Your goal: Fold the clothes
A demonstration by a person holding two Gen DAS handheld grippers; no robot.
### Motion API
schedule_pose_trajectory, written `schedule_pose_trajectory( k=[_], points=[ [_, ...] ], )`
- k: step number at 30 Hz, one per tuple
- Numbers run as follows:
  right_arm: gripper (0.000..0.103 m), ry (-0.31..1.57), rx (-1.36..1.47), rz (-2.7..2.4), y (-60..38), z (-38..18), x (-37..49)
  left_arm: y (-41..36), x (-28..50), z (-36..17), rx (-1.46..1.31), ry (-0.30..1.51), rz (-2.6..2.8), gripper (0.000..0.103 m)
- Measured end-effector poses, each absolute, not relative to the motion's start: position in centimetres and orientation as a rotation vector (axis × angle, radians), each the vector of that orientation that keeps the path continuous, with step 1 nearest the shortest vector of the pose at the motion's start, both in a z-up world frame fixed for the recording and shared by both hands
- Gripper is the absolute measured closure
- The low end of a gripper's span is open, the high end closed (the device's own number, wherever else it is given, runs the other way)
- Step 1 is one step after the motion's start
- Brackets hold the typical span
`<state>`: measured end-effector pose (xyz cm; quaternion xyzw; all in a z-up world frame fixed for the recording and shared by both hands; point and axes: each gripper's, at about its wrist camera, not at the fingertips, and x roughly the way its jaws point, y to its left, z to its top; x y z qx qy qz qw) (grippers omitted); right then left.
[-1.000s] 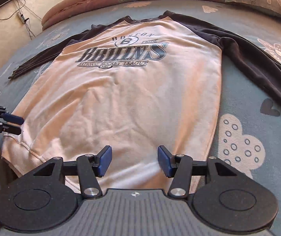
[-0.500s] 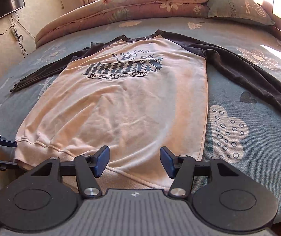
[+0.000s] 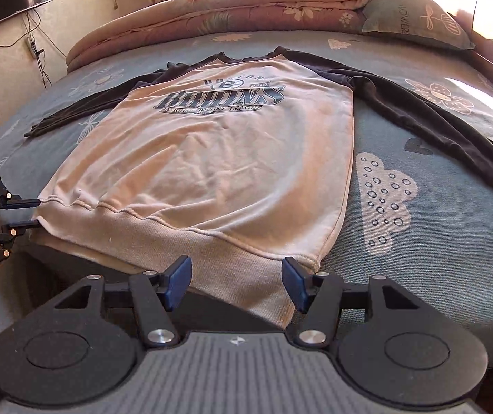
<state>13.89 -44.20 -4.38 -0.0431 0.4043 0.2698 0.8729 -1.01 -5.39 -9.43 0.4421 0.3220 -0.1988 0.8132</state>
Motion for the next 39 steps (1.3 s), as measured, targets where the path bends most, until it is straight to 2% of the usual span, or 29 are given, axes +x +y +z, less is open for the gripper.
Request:
schedule_pose_trajectory(
  k=[10, 12, 18, 23, 27, 33, 39],
  points=[
    [0.04, 0.831, -0.038, 0.495, -46.1, -4.8, 13.3, -2.5, -2.6, -8.7, 0.743, 0.809, -0.461, 0.103],
    [0.04, 0.84, 0.025, 0.471, -46.5, -5.2, 14.0, -2.0, -2.4, -7.2, 0.65, 0.797, -0.455, 0.096],
    [0.04, 0.846, 0.155, 0.4, -47.3, -6.9, 15.0, -1.8, 0.4, -4.1, 0.494, 0.71, -0.438, 0.094],
    [0.04, 0.815, 0.207, 0.371, -47.5, -7.8, 14.5, -2.0, 5.2, -5.6, 0.433, 0.711, -0.396, 0.094],
    [0.04, 0.816, 0.184, 0.364, -47.7, -7.6, 13.9, -0.8, 6.8, -8.6, 0.357, 0.843, -0.354, 0.096],
    [0.039, 0.77, 0.117, 0.368, -48.0, -5.6, 13.3, 0.9, 4.8, -8.8, 0.285, 0.855, -0.329, 0.098],
    [0.037, 0.707, -0.091, 0.508, -41.3, -3.7, 15.9, 1.4, 4.8, -8.5, 0.268, 0.88, -0.328, 0.098]
  ],
)
